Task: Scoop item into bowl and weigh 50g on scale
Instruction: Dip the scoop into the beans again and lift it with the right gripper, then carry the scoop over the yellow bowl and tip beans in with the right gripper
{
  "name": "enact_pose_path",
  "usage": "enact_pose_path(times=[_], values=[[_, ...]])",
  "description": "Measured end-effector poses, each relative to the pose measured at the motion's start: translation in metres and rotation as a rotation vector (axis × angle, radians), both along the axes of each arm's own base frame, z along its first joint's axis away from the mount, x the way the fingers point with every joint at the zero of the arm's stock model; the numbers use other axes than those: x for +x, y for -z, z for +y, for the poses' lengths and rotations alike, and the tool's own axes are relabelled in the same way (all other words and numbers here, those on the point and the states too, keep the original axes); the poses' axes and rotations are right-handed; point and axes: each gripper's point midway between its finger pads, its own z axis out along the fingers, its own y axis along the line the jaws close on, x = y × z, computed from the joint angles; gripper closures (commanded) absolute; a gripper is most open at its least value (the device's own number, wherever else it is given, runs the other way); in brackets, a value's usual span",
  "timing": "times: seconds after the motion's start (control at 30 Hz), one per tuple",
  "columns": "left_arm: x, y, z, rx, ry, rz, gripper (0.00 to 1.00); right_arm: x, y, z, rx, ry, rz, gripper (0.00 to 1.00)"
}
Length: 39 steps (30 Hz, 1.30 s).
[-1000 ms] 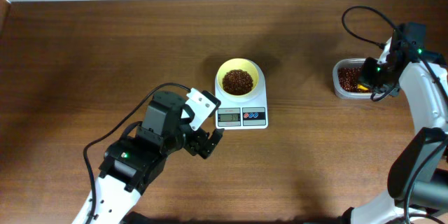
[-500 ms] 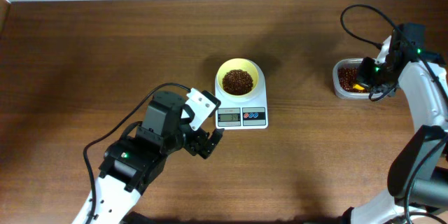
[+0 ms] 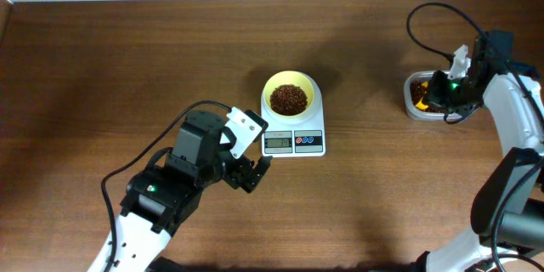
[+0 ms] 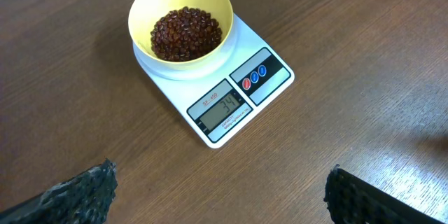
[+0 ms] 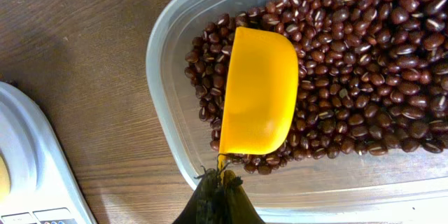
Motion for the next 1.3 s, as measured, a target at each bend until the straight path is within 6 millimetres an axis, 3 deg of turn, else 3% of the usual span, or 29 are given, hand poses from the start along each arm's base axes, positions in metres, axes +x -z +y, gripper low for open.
enact_pose_path(times=[0.3,0.63,0.9,1.3], values=[[0.000,0.000,0.000,0.000,0.000,0.000,0.01,-0.006,-0.006,-0.028,0.123,0.055,-0.041,0.96],[0.000,0.000,0.000,0.000,0.000,0.000,0.01,-0.006,-0.032,-0.046,0.346,0.083,-0.187,0.96],[0.000,0.000,0.000,0.000,0.000,0.000,0.01,-0.003,-0.045,-0.037,0.418,0.023,-0.256,0.96],[0.000,0.000,0.000,0.000,0.000,0.000,0.01,0.002,-0.080,-0.011,0.631,-0.058,-0.384,0.96]])
